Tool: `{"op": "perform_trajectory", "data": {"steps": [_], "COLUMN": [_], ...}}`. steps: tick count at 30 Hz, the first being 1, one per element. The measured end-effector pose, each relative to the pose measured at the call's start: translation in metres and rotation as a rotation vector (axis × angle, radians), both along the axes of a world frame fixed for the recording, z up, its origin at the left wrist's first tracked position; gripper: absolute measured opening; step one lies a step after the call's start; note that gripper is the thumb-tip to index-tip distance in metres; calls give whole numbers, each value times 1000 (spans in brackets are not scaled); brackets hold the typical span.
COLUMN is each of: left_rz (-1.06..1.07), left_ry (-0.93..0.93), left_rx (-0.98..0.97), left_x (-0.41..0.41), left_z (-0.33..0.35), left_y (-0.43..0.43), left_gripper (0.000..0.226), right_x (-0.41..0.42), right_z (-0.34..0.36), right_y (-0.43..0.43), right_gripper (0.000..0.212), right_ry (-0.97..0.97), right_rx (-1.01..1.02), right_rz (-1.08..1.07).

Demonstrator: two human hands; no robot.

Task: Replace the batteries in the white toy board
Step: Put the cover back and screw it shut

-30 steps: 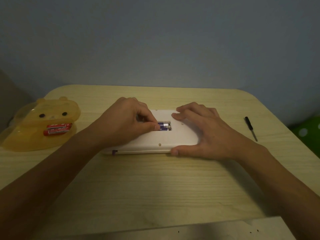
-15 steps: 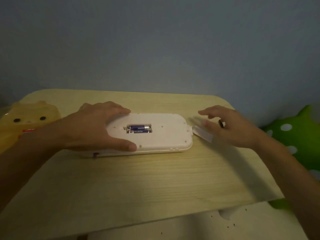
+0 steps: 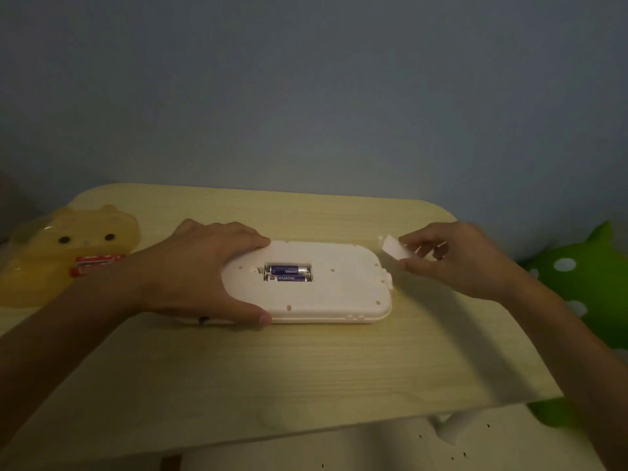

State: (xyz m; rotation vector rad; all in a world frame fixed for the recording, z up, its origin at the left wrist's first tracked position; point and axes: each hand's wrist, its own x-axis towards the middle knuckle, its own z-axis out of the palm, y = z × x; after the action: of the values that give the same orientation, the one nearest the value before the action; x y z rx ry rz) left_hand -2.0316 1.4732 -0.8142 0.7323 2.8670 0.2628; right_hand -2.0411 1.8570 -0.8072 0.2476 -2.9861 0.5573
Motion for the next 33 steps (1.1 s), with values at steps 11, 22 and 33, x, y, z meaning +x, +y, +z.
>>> {"op": "perform_trajectory", "data": {"steps": [11,22,33], "left_rz": [-31,-3,7], "left_ry": [20,96,165], "left_rx": [17,358,499], "left_x": [6,5,-4], "left_z": [-2,-5,-11], "left_y": [3,-3,6], "left_gripper": [113,91,48], "right_x": [19,16,16], "right_z": [12,-3,3], "right_y": [-116,-137,-119], "right_gripper": [36,34,60], "right_ry": [-18,-23,-122], "right_rx": [-301,-316,-161], "right_rz": [343,357,365]}}
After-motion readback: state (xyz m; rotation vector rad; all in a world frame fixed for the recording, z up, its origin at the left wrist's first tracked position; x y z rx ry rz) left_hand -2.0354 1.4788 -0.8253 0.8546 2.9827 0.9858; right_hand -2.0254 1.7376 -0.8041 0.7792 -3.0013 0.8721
